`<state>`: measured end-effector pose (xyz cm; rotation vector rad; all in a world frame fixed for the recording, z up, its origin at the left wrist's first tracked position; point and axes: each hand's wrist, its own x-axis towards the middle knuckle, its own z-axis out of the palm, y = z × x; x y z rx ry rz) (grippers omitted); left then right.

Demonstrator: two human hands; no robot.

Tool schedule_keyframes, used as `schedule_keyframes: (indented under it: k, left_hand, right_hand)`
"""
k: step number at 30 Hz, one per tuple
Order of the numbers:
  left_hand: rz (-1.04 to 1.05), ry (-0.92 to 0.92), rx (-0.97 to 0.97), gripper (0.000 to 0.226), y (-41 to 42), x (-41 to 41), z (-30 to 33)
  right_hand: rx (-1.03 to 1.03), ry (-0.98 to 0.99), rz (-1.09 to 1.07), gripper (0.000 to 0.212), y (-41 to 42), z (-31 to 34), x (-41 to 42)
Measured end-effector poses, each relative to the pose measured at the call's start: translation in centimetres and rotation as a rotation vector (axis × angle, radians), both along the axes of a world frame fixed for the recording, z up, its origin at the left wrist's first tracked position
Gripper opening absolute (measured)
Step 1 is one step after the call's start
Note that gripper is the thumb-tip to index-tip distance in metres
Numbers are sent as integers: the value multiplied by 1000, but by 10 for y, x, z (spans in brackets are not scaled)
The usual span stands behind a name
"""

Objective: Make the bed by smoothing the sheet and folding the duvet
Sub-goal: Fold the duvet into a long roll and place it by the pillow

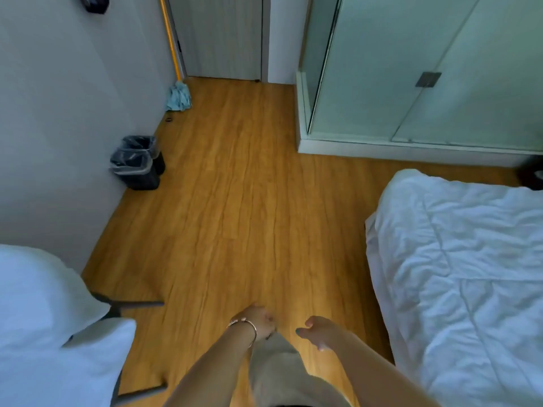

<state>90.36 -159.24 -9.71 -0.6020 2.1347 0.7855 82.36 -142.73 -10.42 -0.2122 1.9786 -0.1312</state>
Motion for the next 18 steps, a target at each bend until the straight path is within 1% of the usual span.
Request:
schedule_keyframes:
  k: [2, 5, 7, 9, 10, 12, 13, 15, 16, 18]
  left_hand:
    - [13, 8, -19, 36, -28, -47, -2]
    - [-8, -16, -52, 30, -68, -113, 0]
    - [-35, -35, -79, 36, -89, -155, 1]
    - [-62, -14, -103, 40, -106, -199, 0]
    - [-72, -4, -111, 40, -113, -220, 0]
    - [-134, -9, -100, 41, -124, -266, -1]
    - [-175, -21, -92, 42, -130, -290, -3]
    - [-264, -30, -108, 45, -144, -344, -4]
    - [-290, -32, -109, 47, -152, -373, -4]
    - [-347, -20, -111, 48, -166, -435, -5]
  right_hand:
    - [-23, 4, -49, 60, -25, -4, -50]
    - [-38, 32, -17, 60, -63, -2, -120]
    - [-45, 56, 5, 62, -84, 3, -163]
    - [-52, 70, 31, 61, -103, 6, -202]
    - [-44, 75, 42, 57, -110, 3, -220]
    - [-5, 60, 44, 40, -123, -3, -259]
    - [13, 57, 30, 32, -128, -8, -280]
    - [17, 69, -38, 22, -140, -13, -327]
    - [-1, 77, -76, 23, -145, -14, -350]
    - [-22, 93, -167, 39, -153, -15, -397]
